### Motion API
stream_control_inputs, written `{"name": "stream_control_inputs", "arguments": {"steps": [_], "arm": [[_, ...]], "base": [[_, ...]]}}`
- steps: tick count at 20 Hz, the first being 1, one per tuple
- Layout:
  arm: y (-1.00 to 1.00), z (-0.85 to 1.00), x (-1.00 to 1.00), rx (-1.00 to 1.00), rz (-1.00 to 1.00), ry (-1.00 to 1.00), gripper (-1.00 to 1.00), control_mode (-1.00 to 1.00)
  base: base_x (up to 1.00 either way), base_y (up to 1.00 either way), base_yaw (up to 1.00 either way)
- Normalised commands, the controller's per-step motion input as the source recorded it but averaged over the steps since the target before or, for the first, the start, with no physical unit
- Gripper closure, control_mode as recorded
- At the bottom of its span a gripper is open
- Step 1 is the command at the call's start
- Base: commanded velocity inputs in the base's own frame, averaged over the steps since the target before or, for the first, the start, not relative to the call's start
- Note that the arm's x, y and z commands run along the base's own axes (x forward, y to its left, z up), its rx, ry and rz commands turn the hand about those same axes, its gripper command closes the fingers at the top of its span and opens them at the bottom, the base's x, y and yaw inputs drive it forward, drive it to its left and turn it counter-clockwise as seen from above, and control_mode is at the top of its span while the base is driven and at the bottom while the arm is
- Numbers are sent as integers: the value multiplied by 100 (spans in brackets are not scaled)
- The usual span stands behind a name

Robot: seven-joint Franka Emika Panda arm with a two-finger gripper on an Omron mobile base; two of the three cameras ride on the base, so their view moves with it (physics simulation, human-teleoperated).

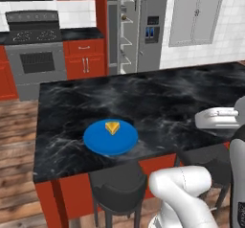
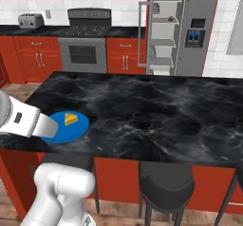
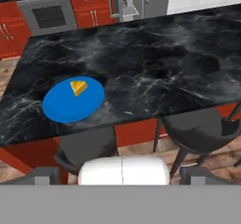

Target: Take the cheese, steak, and potato from the fridge and place them on the plate on the dining counter to create an appetizer plate.

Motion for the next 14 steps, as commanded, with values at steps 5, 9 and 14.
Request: {"name": "stream_control_inputs", "arguments": {"steps": [5,9,14], "arm": [[0,0,0,0,0,0,-100,100],[0,0,0,0,0,0,-100,100],[0,0,0,0,0,0,-100,100]], "base": [[1,-100,0],[0,-100,-5],[-9,-100,-9]]}}
